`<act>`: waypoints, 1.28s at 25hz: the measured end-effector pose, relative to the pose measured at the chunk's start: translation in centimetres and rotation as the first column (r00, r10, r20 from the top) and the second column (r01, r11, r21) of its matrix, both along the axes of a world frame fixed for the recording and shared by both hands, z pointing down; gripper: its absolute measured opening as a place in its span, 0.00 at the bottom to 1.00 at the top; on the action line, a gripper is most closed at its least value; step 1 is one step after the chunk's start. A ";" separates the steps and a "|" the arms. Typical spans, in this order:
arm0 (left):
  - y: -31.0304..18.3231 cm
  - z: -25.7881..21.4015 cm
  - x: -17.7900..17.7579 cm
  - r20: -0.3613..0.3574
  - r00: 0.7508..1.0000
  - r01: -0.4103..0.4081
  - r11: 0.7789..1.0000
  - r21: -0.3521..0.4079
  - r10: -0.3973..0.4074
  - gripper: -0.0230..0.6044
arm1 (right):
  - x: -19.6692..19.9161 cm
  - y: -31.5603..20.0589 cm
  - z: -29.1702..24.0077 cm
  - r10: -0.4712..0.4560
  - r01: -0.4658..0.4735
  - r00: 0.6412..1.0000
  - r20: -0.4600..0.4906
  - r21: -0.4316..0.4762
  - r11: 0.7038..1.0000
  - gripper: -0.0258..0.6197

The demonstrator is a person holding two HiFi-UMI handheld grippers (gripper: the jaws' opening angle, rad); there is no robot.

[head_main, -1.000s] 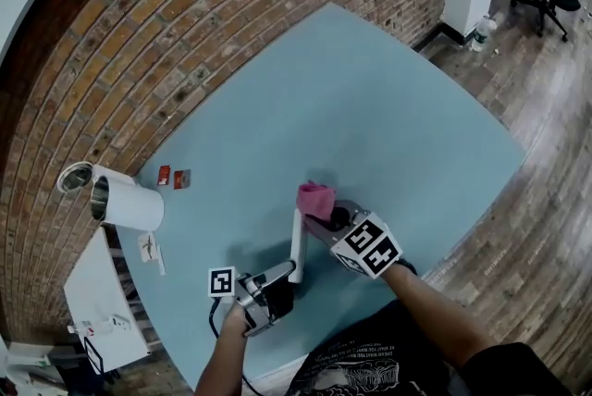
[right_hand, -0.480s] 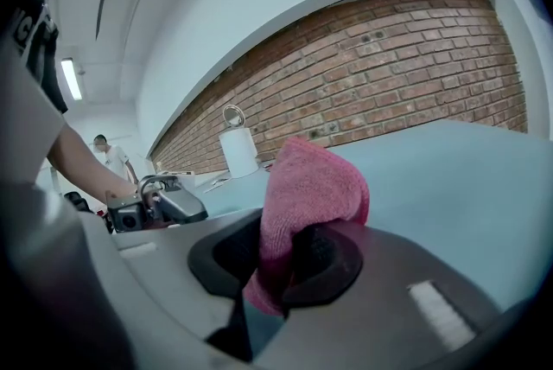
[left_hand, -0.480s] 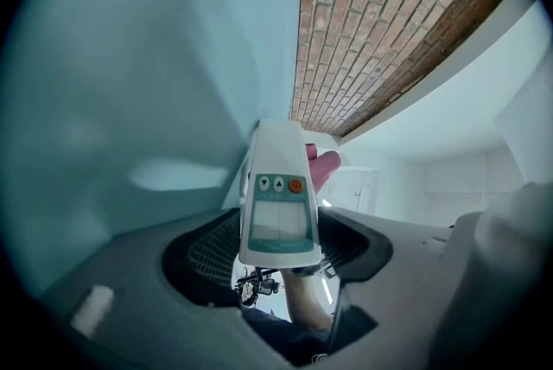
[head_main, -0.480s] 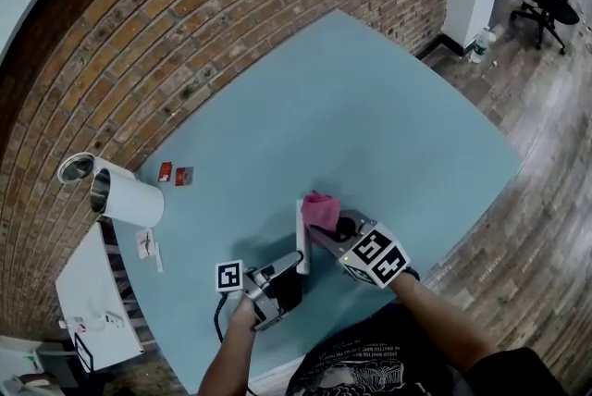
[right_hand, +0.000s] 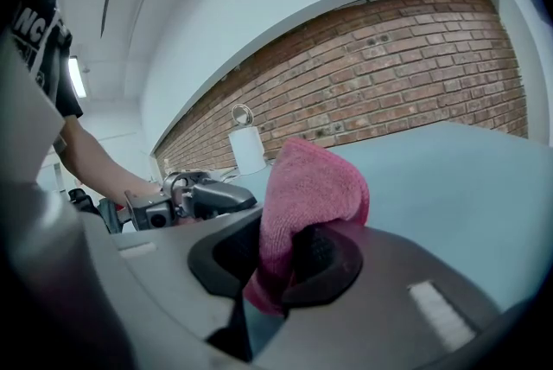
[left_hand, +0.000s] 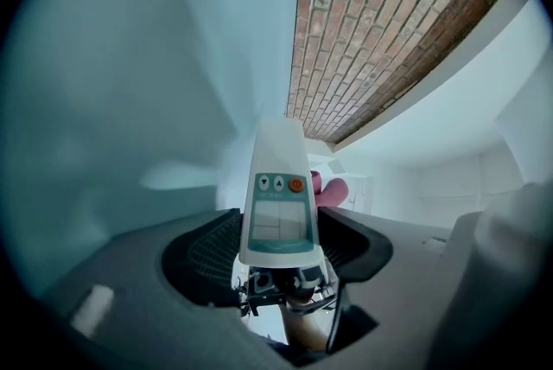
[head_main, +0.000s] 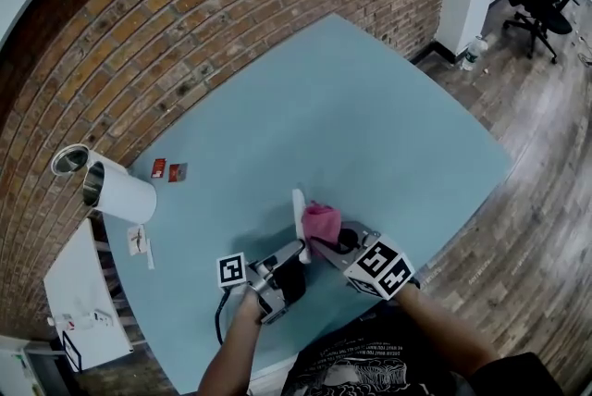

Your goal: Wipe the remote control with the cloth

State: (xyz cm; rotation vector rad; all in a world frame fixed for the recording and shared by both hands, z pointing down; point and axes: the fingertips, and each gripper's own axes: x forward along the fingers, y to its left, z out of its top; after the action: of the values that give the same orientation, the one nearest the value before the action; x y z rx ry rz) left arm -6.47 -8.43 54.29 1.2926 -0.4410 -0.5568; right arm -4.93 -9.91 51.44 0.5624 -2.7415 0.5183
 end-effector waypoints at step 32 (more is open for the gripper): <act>-3.8 -1.3 3.5 0.071 0.974 0.212 0.976 0.059 -0.216 0.47 | 4.1 2.5 -2.9 0.156 -0.154 0.988 -0.013 0.092 0.984 0.14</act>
State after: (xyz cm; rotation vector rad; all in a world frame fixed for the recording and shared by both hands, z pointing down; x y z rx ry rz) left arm -3.00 -12.21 53.03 1.3272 -0.6393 -0.7038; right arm -0.82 -7.40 48.51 0.8039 -2.7268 0.4223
